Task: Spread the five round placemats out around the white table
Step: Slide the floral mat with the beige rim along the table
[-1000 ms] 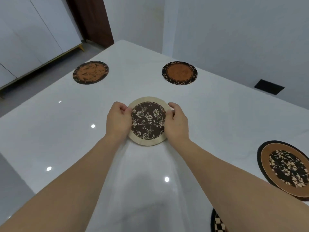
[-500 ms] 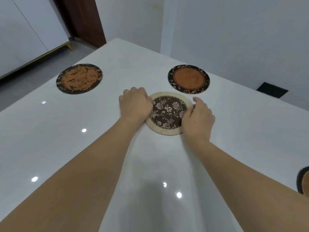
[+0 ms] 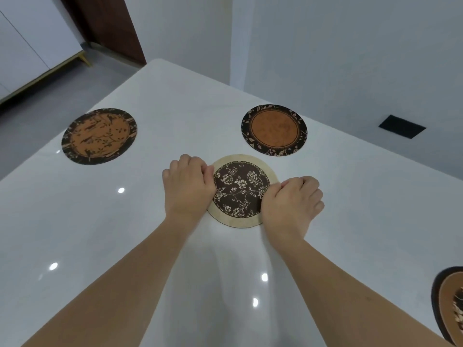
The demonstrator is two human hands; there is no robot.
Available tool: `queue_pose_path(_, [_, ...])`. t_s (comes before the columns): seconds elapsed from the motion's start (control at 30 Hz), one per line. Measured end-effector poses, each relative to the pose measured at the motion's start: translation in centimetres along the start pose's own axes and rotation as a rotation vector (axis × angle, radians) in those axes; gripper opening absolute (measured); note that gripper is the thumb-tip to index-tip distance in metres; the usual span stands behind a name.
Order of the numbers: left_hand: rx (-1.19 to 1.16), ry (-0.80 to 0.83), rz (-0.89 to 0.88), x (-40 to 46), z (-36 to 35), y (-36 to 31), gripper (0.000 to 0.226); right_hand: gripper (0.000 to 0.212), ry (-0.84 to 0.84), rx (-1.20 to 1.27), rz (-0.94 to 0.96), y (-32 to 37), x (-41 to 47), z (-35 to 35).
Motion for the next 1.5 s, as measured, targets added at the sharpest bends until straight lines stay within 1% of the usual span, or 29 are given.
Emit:
queue_pose_path(0.13, [0.003, 0.004, 0.012, -0.1, 0.1, -0.2, 0.023, 0.028, 0.013, 0.025, 0.01, 0.0, 0.1, 0.1])
queue_pose_path(0.3, [0.048, -0.004, 0.008, -0.1, -0.1, -0.2, 0.027, 0.023, 0.02, 0.038, 0.071, 0.0, 0.2, 0.0])
queue_pose_path(0.47, [0.166, 0.0, -0.007, 0.1, -0.6, -0.3, 0.042, 0.017, -0.019, 0.054, 0.168, -0.1, 0.2, -0.1])
queue_pose_path(0.6, [0.228, 0.045, -0.026, -0.2, 0.4, -0.8, 0.048, 0.024, 0.021, 0.057, 0.227, -0.1, -0.1, 0.8])
queue_pose_path(0.67, [0.249, 0.091, -0.06, -0.5, 1.0, -0.6, 0.048, 0.022, 0.057, 0.06, 0.26, -0.1, -0.5, 1.1])
queue_pose_path(0.73, [0.248, 0.115, -0.058, -1.4, 2.1, 0.7, 0.048, 0.02, 0.086, 0.081, 0.283, 0.2, -2.0, 1.4])
queue_pose_path(0.8, [0.268, 0.097, -0.067, -3.3, 3.5, 2.8, 0.048, 0.019, 0.101, 0.079, 0.315, 0.6, -4.5, 1.6])
queue_pose_path(0.9, [0.313, 0.081, -0.111, -6.5, 5.7, 5.7, 0.049, 0.024, 0.096, 0.054, 0.367, 0.9, -8.3, 1.9])
queue_pose_path(1.07, [0.281, 0.141, -0.127, -10.0, 8.5, 8.3, 0.049, 0.023, 0.111, 0.023, 0.456, 1.0, -13.2, 2.9])
queue_pose_path(1.33, [0.27, 0.153, -0.16, -14.9, 12.4, 11.6, 0.048, 0.026, 0.085, 0.068, 0.492, 0.9, -19.6, 3.7])
queue_pose_path(1.5, [0.192, 0.141, -0.162, -17.4, 13.9, 13.4, 0.047, 0.025, 0.095, 0.101, 0.482, 0.8, -22.2, 3.9])
Point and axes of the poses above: each hand's wrist, its own x-axis towards the middle knuckle, its own z-axis out of the back of the hand, y = z × x, the point moved 1 cm from there along x, towards the middle knuckle, and after that the axes turned 10 degrees about -x, right-handed, at the moved point
